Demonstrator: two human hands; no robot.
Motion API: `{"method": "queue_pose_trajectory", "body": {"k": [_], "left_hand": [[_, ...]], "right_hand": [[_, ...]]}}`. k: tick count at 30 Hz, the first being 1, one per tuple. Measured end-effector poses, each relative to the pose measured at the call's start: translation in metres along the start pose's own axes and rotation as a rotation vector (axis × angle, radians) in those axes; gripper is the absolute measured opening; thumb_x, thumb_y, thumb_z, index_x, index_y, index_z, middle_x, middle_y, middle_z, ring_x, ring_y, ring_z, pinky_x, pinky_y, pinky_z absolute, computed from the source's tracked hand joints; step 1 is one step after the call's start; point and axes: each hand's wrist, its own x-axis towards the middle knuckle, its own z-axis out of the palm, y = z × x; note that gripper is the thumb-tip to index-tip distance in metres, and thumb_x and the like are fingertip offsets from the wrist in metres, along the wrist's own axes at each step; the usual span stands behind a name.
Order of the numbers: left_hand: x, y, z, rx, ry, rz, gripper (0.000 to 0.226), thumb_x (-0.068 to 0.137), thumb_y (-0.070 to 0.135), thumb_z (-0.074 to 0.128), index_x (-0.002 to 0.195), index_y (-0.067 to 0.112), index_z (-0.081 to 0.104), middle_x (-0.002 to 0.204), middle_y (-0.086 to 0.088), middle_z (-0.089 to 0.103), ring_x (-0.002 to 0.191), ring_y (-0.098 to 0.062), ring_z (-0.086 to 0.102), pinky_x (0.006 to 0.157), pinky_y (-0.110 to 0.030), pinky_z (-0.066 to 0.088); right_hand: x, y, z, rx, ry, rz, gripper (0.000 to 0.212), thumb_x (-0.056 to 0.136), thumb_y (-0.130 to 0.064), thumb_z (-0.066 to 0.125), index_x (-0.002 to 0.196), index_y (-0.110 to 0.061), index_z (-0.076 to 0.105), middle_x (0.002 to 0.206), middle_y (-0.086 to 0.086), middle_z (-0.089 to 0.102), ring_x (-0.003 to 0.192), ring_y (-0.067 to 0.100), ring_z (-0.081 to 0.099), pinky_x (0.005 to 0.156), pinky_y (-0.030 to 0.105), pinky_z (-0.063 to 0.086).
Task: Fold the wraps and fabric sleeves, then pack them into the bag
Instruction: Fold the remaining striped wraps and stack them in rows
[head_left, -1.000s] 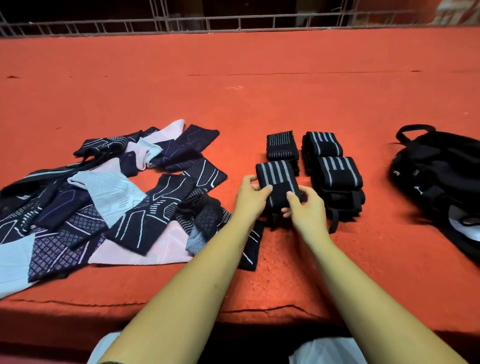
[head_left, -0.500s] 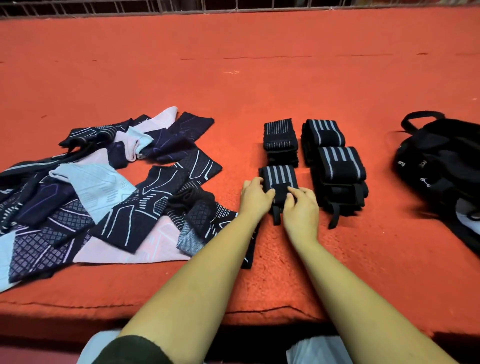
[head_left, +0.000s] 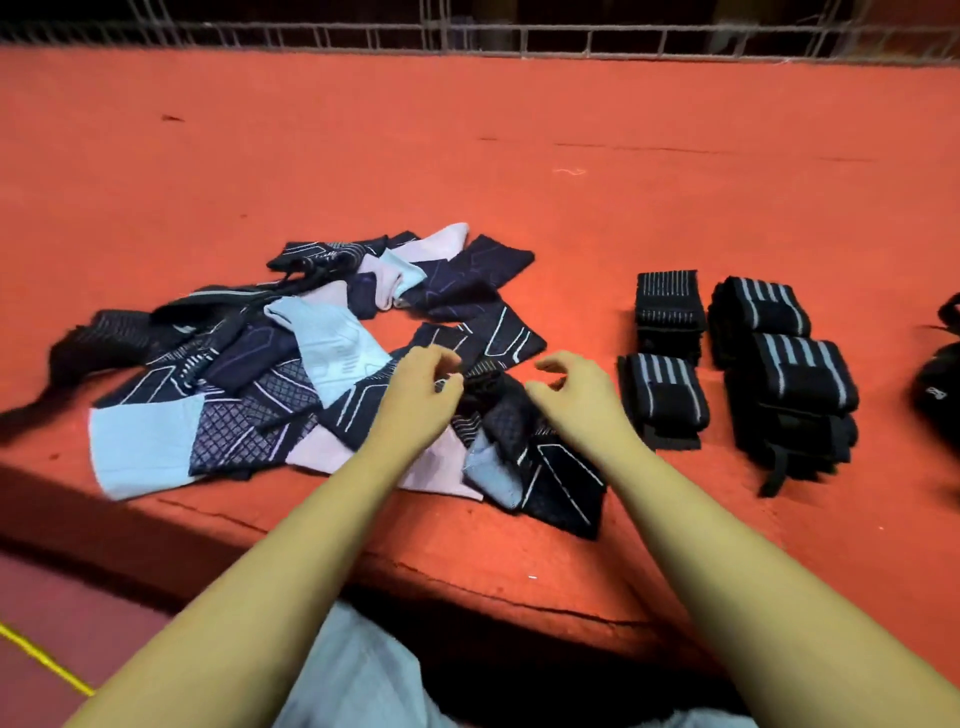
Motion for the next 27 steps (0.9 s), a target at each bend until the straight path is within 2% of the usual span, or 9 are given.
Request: {"method": "queue_pose_trajectory", "body": {"k": [3, 5, 8, 11, 13, 15, 17, 21, 27], "left_hand": [[-0.02, -0.037, -0.007, 0.091, -0.123, -0.06, 0.041, 0.088, 0.038, 0.056, 0.121, 0.015, 0.064, 0.116, -0.006, 0.063, 0.112, -0.022, 0.057, 0.103, -0.039, 0.042], [-0.034, -0.05, -0.007, 0.025, -0.157, -0.049, 0.044, 0.089, 0.047, 0.054, 0.118, 0.016, 0.066, 0.116, 0.0, 0.064, 0.113, -0.017, 0.057, 0.105, -0.04, 0.042], [-0.046, -0.059, -0.001, 0.018, -0.111, 0.051, 0.049, 0.087, 0.06, 0.047, 0.106, 0.023, 0.072, 0.117, 0.009, 0.067, 0.115, -0.01, 0.058, 0.104, -0.039, 0.042], [-0.048, -0.061, 0.002, 0.042, -0.096, 0.066, 0.052, 0.079, 0.07, 0.048, 0.104, 0.031, 0.072, 0.125, 0.011, 0.064, 0.122, -0.01, 0.053, 0.108, -0.039, 0.038], [-0.048, -0.06, 0.001, 0.021, -0.089, 0.079, 0.051, 0.077, 0.07, 0.052, 0.103, 0.032, 0.071, 0.118, 0.015, 0.065, 0.117, -0.009, 0.055, 0.104, -0.038, 0.04], [-0.048, -0.058, -0.002, 0.01, -0.094, 0.108, 0.045, 0.077, 0.068, 0.055, 0.099, 0.031, 0.068, 0.102, 0.018, 0.065, 0.103, -0.008, 0.057, 0.093, -0.034, 0.044], [-0.049, -0.059, -0.003, 0.033, -0.118, 0.149, 0.043, 0.08, 0.064, 0.059, 0.1, 0.028, 0.069, 0.099, 0.016, 0.067, 0.099, -0.007, 0.06, 0.091, -0.037, 0.047], [-0.049, -0.062, -0.002, 0.025, -0.163, 0.185, 0.029, 0.084, 0.048, 0.063, 0.104, 0.029, 0.07, 0.104, 0.019, 0.069, 0.102, -0.001, 0.063, 0.092, -0.043, 0.05], [-0.052, -0.056, -0.002, -0.148, -0.112, 0.053, 0.032, 0.091, 0.05, 0.051, 0.099, 0.027, 0.071, 0.097, 0.016, 0.073, 0.098, -0.004, 0.066, 0.093, -0.042, 0.051]], "right_hand": [[0.016, -0.01, 0.03, -0.026, -0.173, -0.037, 0.035, 0.083, -0.019, 0.072, 0.117, -0.014, 0.068, 0.117, 0.006, 0.07, 0.108, 0.022, 0.064, 0.094, 0.031, 0.047], [0.021, -0.008, 0.04, -0.082, -0.208, -0.053, 0.027, 0.083, -0.019, 0.072, 0.11, -0.018, 0.071, 0.107, 0.004, 0.073, 0.101, 0.023, 0.066, 0.085, 0.029, 0.047], [0.018, -0.002, 0.046, -0.069, -0.147, -0.048, 0.011, 0.086, -0.022, 0.07, 0.095, -0.016, 0.074, 0.091, 0.004, 0.074, 0.088, 0.021, 0.065, 0.073, 0.028, 0.041], [0.009, -0.001, 0.052, 0.054, -0.087, -0.015, 0.015, 0.088, -0.022, 0.069, 0.081, -0.009, 0.071, 0.073, 0.004, 0.07, 0.07, 0.016, 0.061, 0.068, 0.032, 0.043], [0.004, -0.004, 0.055, 0.252, -0.071, 0.049, 0.02, 0.089, -0.019, 0.067, 0.075, -0.006, 0.066, 0.059, 0.002, 0.061, 0.055, 0.013, 0.055, 0.064, 0.033, 0.045], [0.001, -0.012, 0.053, 0.462, -0.054, 0.098, 0.021, 0.091, -0.019, 0.066, 0.072, -0.011, 0.062, 0.057, -0.001, 0.057, 0.051, 0.012, 0.053, 0.059, 0.035, 0.045], [0.003, -0.02, 0.044, 0.523, -0.015, 0.053, 0.022, 0.091, -0.023, 0.065, 0.07, -0.019, 0.061, 0.06, -0.005, 0.056, 0.059, 0.013, 0.051, 0.06, 0.036, 0.043], [0.012, -0.044, 0.005, 0.746, 0.12, 0.017, 0.018, 0.085, -0.035, 0.062, 0.072, -0.022, 0.064, 0.075, -0.002, 0.059, 0.077, 0.017, 0.052, 0.074, 0.042, 0.046], [-0.006, -0.047, -0.03, 0.938, 0.053, 0.113, 0.023, 0.1, -0.015, 0.052, 0.078, -0.018, 0.056, 0.074, -0.001, 0.06, 0.071, 0.017, 0.057, 0.064, 0.032, 0.052]]}}
